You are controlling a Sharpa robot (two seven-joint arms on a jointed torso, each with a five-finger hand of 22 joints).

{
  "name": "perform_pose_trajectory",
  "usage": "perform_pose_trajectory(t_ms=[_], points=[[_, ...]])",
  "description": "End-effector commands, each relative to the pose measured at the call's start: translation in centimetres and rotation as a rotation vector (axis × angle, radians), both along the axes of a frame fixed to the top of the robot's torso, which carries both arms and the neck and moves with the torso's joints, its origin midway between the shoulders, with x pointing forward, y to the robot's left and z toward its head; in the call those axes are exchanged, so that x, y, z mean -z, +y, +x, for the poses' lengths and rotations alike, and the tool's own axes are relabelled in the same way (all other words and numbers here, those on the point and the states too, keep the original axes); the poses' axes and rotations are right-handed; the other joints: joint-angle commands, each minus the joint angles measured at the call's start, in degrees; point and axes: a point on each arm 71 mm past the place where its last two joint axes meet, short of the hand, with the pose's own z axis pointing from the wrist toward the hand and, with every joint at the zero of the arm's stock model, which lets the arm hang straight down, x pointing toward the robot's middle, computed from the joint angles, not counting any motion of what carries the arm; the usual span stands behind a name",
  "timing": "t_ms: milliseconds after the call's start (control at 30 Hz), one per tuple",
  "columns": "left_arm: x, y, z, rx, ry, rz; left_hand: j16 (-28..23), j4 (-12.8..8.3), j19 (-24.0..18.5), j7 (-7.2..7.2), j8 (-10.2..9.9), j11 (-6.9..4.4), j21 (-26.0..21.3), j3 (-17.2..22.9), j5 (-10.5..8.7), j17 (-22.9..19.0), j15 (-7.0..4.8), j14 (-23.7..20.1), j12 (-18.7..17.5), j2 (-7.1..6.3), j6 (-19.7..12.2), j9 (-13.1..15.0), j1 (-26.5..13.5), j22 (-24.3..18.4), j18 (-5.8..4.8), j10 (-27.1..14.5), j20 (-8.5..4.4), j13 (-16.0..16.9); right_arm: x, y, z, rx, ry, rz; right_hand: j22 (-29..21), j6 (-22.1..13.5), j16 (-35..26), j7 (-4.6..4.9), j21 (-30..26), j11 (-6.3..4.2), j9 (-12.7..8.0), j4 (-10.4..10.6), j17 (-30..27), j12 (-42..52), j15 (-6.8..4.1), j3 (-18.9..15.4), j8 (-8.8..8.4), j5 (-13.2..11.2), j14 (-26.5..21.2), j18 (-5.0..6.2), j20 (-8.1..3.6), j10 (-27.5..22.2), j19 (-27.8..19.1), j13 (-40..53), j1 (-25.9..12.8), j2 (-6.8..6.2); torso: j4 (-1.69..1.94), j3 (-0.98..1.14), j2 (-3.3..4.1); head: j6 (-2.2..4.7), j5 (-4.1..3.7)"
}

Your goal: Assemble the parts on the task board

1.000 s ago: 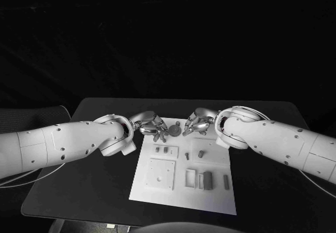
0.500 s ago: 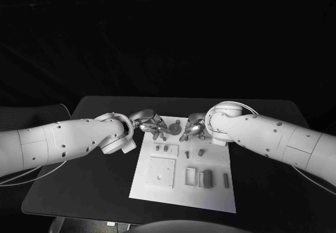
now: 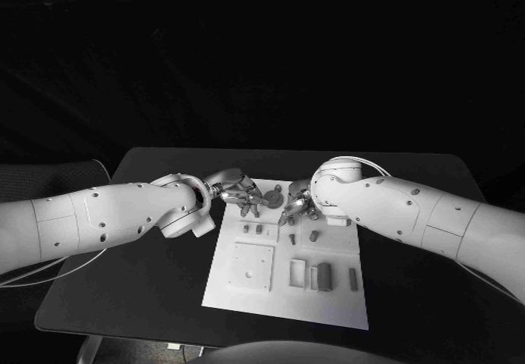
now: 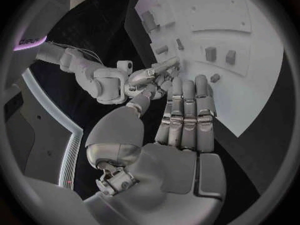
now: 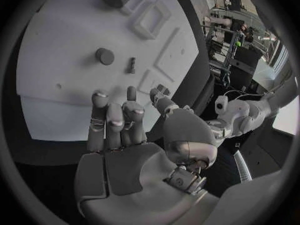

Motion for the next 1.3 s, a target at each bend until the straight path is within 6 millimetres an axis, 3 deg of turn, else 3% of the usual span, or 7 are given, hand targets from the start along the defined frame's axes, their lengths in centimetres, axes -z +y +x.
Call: perform_pose_trajectory(t_ms=[33, 133, 333, 567, 1300], points=[[0.0, -0.3, 0.0, 0.009, 0.012, -0.009, 0.3, 0.0, -0.1, 0.29, -0.4, -0.05, -0.3, -0.5, 0.26, 0.0, -0.09, -0.2, -0.3, 0.00, 0.3, -0.1, -0.6, 0.1, 0.70, 0.5, -0.27, -0.1, 0.3, -0.4, 0.2, -0.027, -0.023, -0.103, 0.9, 0.3, 0.4, 0.01, 0.2, -0.29, 0.0, 0.3, 0.2, 0.4, -0.82, 0.1, 0.15, -0.3, 1.3, 0.74, -0.39, 0.3, 0.1, 0.1, -0.6, 0.13, -0.01, 0.00, -0.03, -0.11, 0.07], [0.0, -0.3, -0.1, 0.008, 0.013, -0.008, 0.3, 0.1, -0.1, 0.28, -0.4, -0.06, -0.3, -0.6, 0.26, -0.1, -0.10, -0.2, -0.4, -0.01, 0.3, -0.1, -0.7, 0.1, 0.71, 0.5, -0.27, -0.1, 0.4, -0.7, 0.2, -0.031, -0.022, -0.123, 1.0, 0.5, 0.4, -0.04, 0.3, -0.34, 0.0, 0.3, 0.3, 0.4, -0.83, 0.2, 0.20, -0.3, 1.4, 0.74, -0.43, 0.3, 0.2, 0.1, -0.7, 0.13, 0.04, 0.03, -0.02, -0.20, 0.15], [0.0, -0.2, -0.1, 0.006, 0.013, -0.007, 0.3, 0.1, -0.1, 0.27, -0.4, -0.07, -0.3, -0.7, 0.26, 0.0, -0.11, -0.2, -0.4, -0.04, 0.3, -0.1, -0.8, 0.1, 0.73, 0.5, -0.28, -0.1, 0.9, -0.8, -0.2, -0.051, 0.009, -0.158, 1.0, 0.6, 0.4, -0.07, 0.3, -0.37, 0.0, 0.4, 0.3, 0.4, -0.83, 0.2, 0.23, -0.3, 1.4, 0.74, -0.46, 0.3, 0.2, 0.1, -0.8, 0.12, -0.17, 0.07, -0.05, -0.36, 0.30], [0.0, -0.4, -0.1, 0.010, 0.016, -0.007, 0.3, 0.1, -0.1, 0.26, -0.4, -0.07, -0.4, -0.7, 0.26, 0.0, -0.11, -0.2, -0.4, -0.06, 0.4, -0.1, -0.9, 0.1, 0.73, 0.5, -0.28, -0.1, 1.2, -0.5, -0.4, -0.062, 0.016, -0.168, 1.0, 0.6, 0.5, -0.09, 0.3, -0.39, 0.0, 0.4, 0.3, 0.4, -0.83, 0.2, 0.22, -0.3, 1.4, 0.74, -0.47, 0.4, 0.1, 0.1, -1.0, 0.13, -0.10, 0.15, -0.02, -0.42, 0.31], [0.0, -0.6, -0.1, 0.013, 0.019, -0.006, 0.3, 0.2, 0.0, 0.21, -0.4, -0.11, -0.4, -0.8, 0.27, 0.0, -0.15, -0.2, -0.4, 0.04, 0.4, -0.2, -0.9, 0.1, 0.78, 0.6, -0.32, -0.1, 1.5, 0.6, -0.8, -0.097, -0.004, -0.158, 1.1, 0.8, 0.5, -0.15, 0.5, -0.45, -0.1, -0.5, 0.3, 0.3, -0.85, 0.7, 0.09, -0.3, 1.3, 0.74, -0.66, 0.4, 0.0, 0.2, -0.9, -0.34, -0.10, 0.08, -0.02, -0.80, 0.40]])
